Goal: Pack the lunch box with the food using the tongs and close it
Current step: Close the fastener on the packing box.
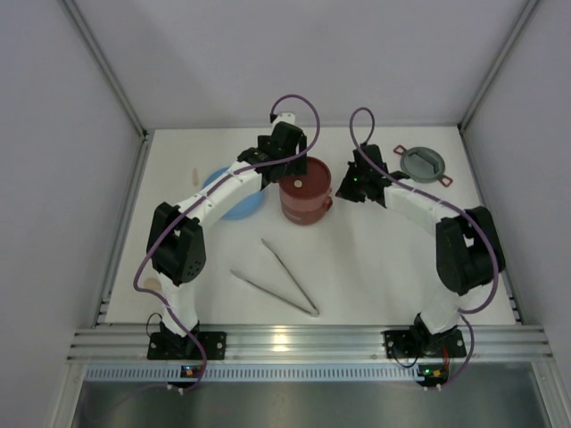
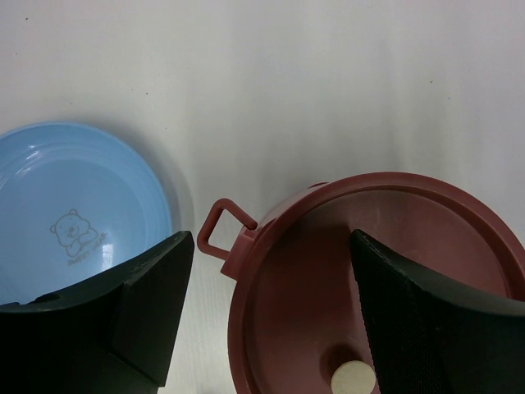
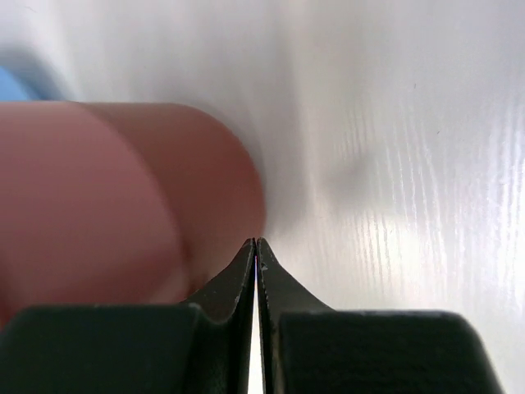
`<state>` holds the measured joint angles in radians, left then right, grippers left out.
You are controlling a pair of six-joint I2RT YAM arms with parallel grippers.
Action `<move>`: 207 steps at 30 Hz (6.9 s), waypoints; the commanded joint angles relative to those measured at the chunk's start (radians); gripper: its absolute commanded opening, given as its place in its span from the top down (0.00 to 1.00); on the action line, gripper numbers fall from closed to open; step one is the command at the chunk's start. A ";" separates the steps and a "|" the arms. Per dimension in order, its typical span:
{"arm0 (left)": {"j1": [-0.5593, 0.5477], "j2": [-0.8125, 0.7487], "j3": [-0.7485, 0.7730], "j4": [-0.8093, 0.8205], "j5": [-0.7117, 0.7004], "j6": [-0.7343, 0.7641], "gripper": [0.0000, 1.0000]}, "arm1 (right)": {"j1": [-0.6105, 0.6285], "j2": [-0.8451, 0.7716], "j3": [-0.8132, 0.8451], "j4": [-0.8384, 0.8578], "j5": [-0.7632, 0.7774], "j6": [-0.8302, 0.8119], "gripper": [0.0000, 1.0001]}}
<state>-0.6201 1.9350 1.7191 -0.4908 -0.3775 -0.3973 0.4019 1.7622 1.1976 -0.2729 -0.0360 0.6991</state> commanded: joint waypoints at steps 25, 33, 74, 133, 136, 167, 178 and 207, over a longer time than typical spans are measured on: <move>-0.004 0.064 -0.033 -0.117 0.002 0.018 0.19 | 0.089 -0.349 0.020 -0.092 -0.209 0.033 0.55; -0.003 0.065 -0.033 -0.117 0.000 0.021 0.19 | 0.100 -0.307 -0.003 -0.066 -0.226 0.043 0.55; -0.003 0.053 -0.047 -0.138 -0.008 0.023 0.19 | -0.026 0.042 0.359 -0.179 -0.142 -0.058 0.57; 0.020 -0.120 0.043 -0.109 -0.092 0.060 0.16 | 0.049 0.267 0.539 -0.219 -0.177 -0.271 1.00; 0.037 -0.186 -0.024 -0.092 -0.115 0.029 0.19 | 0.051 0.270 0.531 -0.221 -0.170 -0.276 1.00; 0.143 -0.101 -0.317 0.089 0.023 -0.126 0.84 | 0.058 0.296 0.545 -0.281 -0.094 -0.303 1.00; 0.146 0.062 -0.147 0.155 0.155 -0.132 0.82 | 0.058 0.303 0.542 -0.298 -0.085 -0.314 1.00; 0.155 -0.013 -0.265 0.202 0.146 -0.196 0.69 | 0.077 0.312 0.542 -0.315 -0.076 -0.322 1.00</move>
<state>-0.4648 2.0106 1.4582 -0.3149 -0.1745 -0.5991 0.4519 1.9911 1.7691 -0.4343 -0.1722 0.4194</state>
